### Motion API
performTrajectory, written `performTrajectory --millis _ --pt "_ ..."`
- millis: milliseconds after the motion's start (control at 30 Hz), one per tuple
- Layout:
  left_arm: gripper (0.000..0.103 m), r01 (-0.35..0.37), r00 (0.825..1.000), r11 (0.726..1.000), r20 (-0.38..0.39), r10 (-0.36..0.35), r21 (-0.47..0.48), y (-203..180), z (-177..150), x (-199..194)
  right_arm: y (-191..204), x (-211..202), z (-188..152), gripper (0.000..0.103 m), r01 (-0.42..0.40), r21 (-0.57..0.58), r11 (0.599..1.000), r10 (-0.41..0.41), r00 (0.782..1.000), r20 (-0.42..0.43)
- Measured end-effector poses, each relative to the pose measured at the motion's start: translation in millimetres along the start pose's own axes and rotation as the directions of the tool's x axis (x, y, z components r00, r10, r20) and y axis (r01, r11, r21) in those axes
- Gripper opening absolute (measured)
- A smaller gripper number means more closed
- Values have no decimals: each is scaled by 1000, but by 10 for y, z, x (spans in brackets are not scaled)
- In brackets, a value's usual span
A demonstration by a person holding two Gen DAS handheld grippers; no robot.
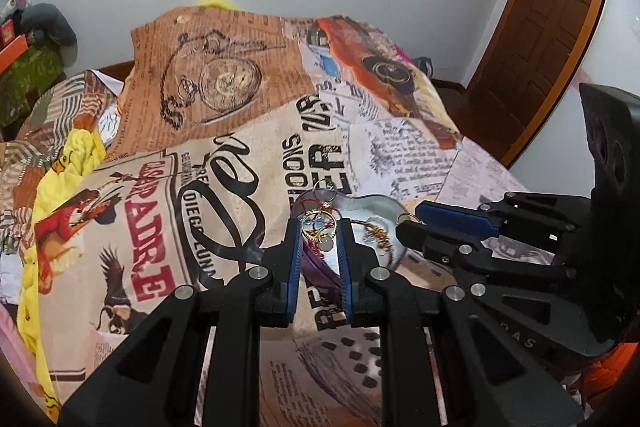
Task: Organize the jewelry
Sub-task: 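Carry both gold rings over the heart tin and lower them inside, then open both tools to release the rings into the tin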
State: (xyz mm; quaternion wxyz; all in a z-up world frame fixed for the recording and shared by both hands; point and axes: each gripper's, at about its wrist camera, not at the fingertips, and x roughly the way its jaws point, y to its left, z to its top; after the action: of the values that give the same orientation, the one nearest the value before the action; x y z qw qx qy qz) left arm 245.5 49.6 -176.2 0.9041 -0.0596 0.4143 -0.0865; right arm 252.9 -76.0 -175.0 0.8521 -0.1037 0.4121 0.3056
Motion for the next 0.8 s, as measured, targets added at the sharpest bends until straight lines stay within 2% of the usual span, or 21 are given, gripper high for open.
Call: performTrajectory --millis 533,800 --pt "16 82 994 997 -71 -83 -11 21 11 359 60 275 -27 17 -27 -60 998 23 997 -69" --pt "16 75 996 997 -39 -74 1 1 46 233 107 285 -24 17 -12 -91 996 5 997 -73"
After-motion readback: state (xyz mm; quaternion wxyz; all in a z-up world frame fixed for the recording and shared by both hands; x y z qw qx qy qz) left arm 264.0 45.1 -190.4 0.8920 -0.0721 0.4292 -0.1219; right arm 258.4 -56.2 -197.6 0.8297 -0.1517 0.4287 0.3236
